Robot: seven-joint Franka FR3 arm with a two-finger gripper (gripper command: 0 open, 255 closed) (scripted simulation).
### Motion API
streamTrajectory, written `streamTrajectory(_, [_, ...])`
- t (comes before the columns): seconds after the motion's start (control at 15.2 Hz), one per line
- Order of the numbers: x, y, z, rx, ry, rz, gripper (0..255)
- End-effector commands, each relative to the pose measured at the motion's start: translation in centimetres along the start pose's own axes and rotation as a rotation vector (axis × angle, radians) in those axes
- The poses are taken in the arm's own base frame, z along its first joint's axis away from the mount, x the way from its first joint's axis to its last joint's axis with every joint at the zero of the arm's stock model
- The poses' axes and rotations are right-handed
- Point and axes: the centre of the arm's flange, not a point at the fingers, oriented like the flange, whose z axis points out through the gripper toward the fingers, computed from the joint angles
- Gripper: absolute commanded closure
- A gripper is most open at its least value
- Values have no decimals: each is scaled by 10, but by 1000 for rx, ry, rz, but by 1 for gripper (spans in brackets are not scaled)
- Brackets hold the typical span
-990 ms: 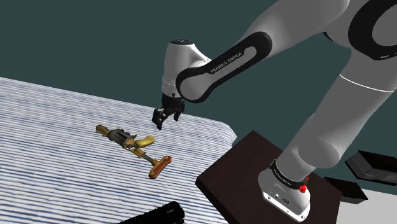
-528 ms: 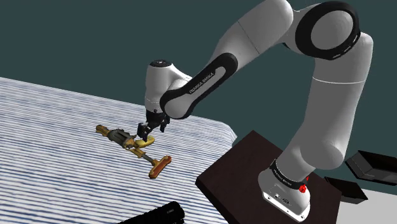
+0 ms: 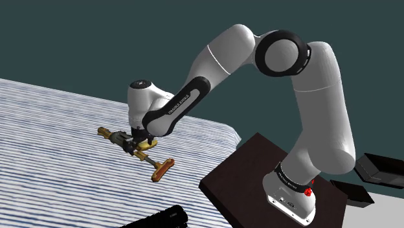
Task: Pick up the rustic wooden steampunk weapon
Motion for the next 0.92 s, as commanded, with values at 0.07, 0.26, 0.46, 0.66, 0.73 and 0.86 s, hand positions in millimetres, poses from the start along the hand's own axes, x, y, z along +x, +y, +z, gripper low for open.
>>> streamTrajectory(0.07, [2, -3, 18, -1, 0, 0, 0])
streamTrajectory(0.26, [2, -2, 33, -1, 0, 0, 0])
streamTrajectory(0.46, [2, -2, 47, -1, 0, 0, 0])
streamTrajectory(0.66, [2, -2, 47, -1, 0, 0, 255])
streamTrajectory(0.73, [2, -2, 47, -1, 0, 0, 255])
streamTrajectory(0.86, [2, -2, 47, -1, 0, 0, 255])
